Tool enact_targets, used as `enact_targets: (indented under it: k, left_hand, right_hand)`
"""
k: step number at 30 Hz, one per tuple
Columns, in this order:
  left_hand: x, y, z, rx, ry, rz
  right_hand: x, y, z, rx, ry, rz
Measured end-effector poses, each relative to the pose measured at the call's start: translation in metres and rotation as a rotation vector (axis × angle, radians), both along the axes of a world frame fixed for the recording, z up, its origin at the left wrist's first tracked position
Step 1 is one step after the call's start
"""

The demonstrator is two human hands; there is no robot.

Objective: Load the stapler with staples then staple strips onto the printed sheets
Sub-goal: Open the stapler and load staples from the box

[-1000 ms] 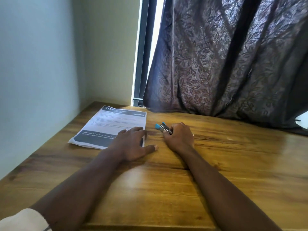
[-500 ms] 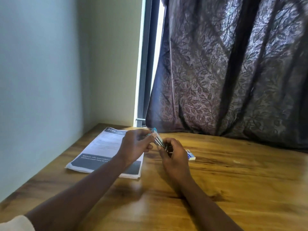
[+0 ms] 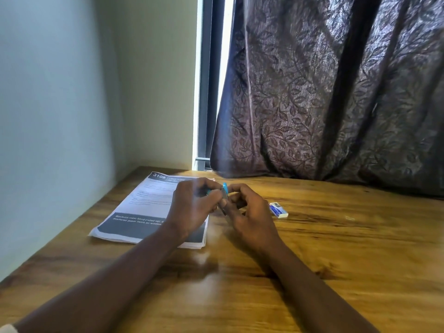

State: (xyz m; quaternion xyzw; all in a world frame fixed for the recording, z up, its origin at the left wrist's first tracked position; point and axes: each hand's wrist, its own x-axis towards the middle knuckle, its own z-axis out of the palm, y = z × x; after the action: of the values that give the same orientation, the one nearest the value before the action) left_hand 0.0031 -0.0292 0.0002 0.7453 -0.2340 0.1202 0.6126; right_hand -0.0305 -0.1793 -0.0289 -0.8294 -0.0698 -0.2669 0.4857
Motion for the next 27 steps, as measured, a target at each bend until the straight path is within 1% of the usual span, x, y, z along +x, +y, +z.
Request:
enact_targets:
  k: [2,7,11,14,20,27]
  left_hand:
    - [-0.002,0.0,-0.001,-0.005,-0.02,0.015]
    - [-0.006,0.0,-0.001,-0.024,-0.041,0.068]
    - [-0.009,-0.002,0.0,-0.038,-0.094,0.106]
    - [-0.013,-0.005,0.002,-0.046,-0.122,0.13]
    - [-0.015,-0.006,0.007,-0.096,-0.077,0.109]
    - [-0.013,-0.008,0.006,-0.065,-0.041,0.107]
  right_hand:
    - [-0.002,0.001,-0.002,-0.03,-0.015,-0.02]
    - [-0.007,0.004,0.004,-0.019,-0.058,-0.027]
    - [-0.007,0.006,0.002,0.074,-0.055,-0.023]
    - [-0.007,0.009,0.002,0.128,-0.088,-0.003]
    - [-0.007,0.017,0.002,0.238,-0.131,0.049]
    - [-0.008,0.02,0.0,0.261,-0.05,0.126]
